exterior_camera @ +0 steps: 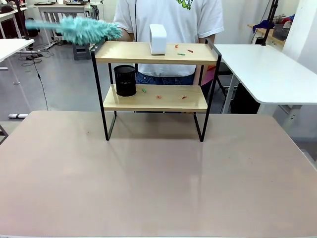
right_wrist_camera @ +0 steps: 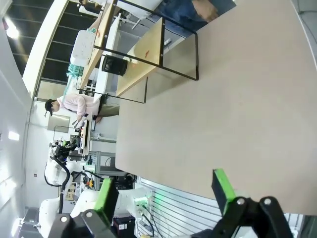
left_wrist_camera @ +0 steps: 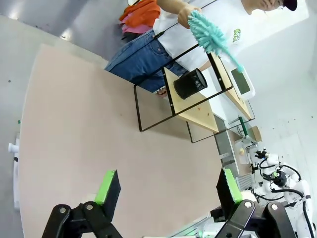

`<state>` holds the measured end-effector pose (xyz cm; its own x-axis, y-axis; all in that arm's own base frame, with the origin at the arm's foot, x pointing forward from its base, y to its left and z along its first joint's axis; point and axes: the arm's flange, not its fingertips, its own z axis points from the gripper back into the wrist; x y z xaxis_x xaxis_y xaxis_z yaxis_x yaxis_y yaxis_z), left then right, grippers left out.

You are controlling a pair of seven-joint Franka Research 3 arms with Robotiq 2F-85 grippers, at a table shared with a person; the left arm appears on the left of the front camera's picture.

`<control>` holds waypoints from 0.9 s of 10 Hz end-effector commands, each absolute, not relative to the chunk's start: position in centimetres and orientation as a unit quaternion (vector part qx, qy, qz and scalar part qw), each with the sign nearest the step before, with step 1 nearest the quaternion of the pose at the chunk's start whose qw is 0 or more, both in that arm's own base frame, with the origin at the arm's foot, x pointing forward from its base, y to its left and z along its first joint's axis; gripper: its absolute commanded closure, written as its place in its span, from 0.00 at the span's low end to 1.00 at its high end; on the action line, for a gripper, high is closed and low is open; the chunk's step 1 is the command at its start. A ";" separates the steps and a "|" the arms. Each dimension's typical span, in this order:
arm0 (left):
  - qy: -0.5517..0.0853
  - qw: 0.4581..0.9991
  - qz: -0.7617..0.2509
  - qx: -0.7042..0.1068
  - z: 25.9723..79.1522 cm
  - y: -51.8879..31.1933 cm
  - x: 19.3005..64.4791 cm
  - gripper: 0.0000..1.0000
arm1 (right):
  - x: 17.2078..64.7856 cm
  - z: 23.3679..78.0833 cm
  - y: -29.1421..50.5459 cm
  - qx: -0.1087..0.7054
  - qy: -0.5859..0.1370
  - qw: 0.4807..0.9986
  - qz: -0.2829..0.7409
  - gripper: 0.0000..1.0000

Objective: Clean the shelf.
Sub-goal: Pick up the Duster from the human.

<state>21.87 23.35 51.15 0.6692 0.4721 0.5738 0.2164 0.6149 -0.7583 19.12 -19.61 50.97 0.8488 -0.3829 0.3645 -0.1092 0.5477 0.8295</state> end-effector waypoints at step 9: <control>-0.239 0.777 0.113 -0.571 58.2 23.7 31.5 0.00 | 19.2 50.9 -20.0 0.476 -0.272 0.833 -0.071 0.00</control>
